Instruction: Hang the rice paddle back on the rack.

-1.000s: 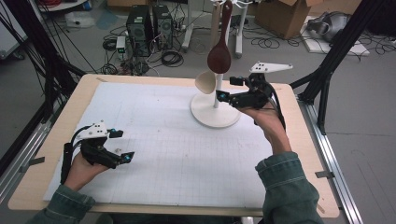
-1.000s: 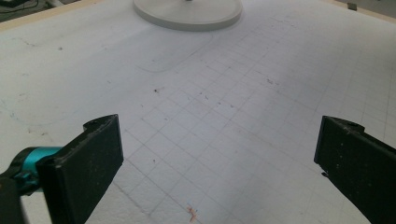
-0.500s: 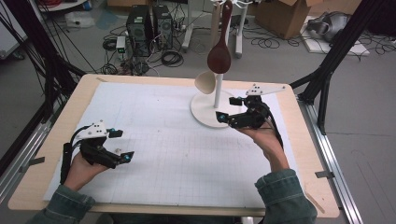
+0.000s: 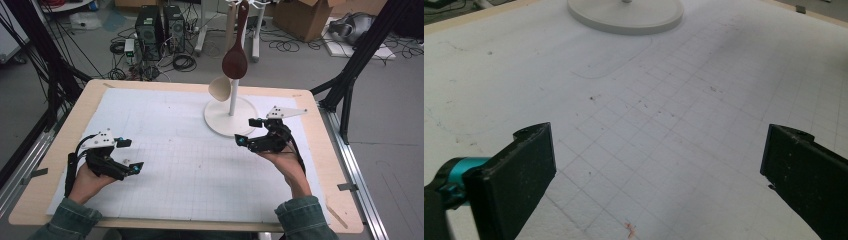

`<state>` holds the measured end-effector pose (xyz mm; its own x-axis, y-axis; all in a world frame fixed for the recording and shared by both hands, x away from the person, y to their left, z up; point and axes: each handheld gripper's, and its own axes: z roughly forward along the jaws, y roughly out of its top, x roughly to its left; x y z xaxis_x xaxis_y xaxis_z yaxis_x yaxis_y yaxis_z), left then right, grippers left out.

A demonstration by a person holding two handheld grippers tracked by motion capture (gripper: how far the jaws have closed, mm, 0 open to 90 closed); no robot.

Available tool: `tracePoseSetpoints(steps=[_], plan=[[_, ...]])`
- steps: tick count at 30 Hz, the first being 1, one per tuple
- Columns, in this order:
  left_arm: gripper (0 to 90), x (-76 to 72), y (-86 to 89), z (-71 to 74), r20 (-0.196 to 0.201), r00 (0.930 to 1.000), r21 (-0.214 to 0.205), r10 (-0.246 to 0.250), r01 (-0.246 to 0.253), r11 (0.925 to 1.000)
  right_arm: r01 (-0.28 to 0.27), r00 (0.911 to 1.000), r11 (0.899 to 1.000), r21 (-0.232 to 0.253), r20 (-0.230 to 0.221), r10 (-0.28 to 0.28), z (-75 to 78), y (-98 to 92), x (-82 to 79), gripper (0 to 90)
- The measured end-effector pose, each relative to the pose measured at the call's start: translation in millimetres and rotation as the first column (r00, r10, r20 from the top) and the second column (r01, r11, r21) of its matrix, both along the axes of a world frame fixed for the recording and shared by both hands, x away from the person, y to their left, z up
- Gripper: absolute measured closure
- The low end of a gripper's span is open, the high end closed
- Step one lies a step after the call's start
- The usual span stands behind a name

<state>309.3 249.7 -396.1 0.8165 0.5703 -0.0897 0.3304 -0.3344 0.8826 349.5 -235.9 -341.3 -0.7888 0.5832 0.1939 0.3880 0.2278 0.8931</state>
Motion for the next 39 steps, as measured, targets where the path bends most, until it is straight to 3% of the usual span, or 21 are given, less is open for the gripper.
tracePoseSetpoints(steps=[12, 15, 17, 32, 39], plan=[[1.7, 0.5, 0.6, -0.5, -0.003, 1.0, 0.001, -0.003, 0.003, 1.0, 0.035, 0.9988, 0.999, 0.003, -0.035, -0.035, -28.3, -14.6, -19.1, 9.8], [1.7, 0.4, 0.1, -1.3, -0.01, 1.0, -0.001, -0.002, 0.002, 1.0, 0.063, 0.9972, 0.998, 0.004, -0.04, -0.063, -35.5, -16.1, -24.5, 1.5], [1.7, 0.7, 0.0, -1.7, -0.006, 1.0, 0.006, -0.005, 0.005, 1.0, 0.072, 0.9967, 0.997, -0.009, -0.038, -0.072, -39.3, -16.6, -27.6, 1.5], [1.7, 1.0, 3.1, -4.4, -0.018, 0.9998, 0.002, 0.004, -0.004, 1.0, 0.122, 0.9923, 0.992, -0.028, -0.02, -0.122, -53.5, -32.1, -54.2, 1.5], [1.7, 1.3, 2.4, -6.2, -0.023, 0.9997, 0.01, 0.006, -0.006, 0.9999, 0.138, 0.9894, 0.99, -0.025, -0.042, -0.139, -63.3, -38.3, -61.6, 1.5]])
